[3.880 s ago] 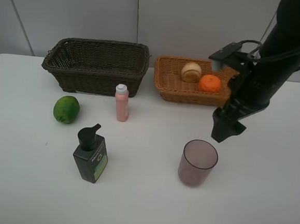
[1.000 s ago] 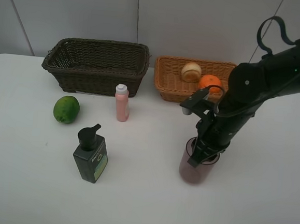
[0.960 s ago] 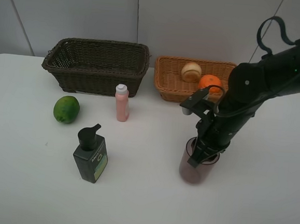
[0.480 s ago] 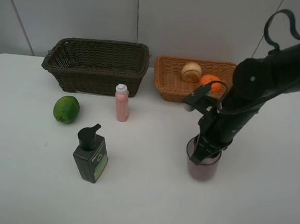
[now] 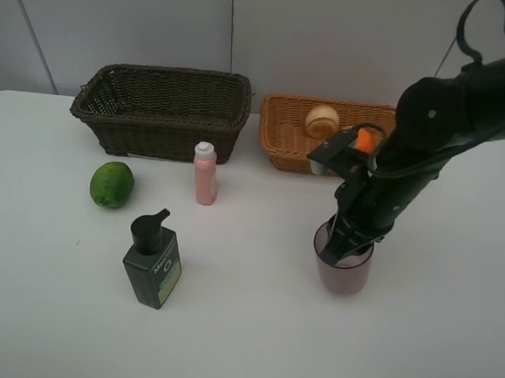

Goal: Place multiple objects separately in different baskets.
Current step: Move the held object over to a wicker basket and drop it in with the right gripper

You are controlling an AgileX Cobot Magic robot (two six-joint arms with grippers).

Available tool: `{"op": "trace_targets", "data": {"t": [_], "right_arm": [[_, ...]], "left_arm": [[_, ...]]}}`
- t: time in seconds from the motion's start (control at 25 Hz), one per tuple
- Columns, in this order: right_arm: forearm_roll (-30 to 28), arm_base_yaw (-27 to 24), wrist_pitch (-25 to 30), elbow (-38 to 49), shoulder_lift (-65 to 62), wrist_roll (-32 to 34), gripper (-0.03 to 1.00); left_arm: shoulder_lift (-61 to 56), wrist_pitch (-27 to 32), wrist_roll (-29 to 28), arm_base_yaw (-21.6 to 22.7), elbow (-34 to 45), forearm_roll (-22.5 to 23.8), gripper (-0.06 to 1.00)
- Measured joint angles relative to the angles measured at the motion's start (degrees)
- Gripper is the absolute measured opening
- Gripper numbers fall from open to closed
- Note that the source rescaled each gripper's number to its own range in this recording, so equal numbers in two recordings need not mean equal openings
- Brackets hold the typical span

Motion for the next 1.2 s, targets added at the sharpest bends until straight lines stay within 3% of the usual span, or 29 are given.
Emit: {"op": "trace_targets", "data": {"t": [0.4,0.64,1.0,1.2], "right_arm": [[2.81,0.51,9.84,-16.6,0.05,1.37,0.0],[2.86,1.21,11.95,-30.32,1.48,2.4,0.0],[4.03,5.19,11.87,-54.54,15.8,2.83,0.0],[5.58,6.32,5.8,-63.63,23.22,4.13,0.0]], "left_arm": [[0.0,0.0,0.0,0.0,0.0,0.0,1.0],[0.0,0.0,0.0,0.0,0.0,0.0,1.0],[0.0,0.0,0.0,0.0,0.0,0.0,1.0],[0.0,0.0,0.0,0.0,0.0,0.0,1.0]]}}
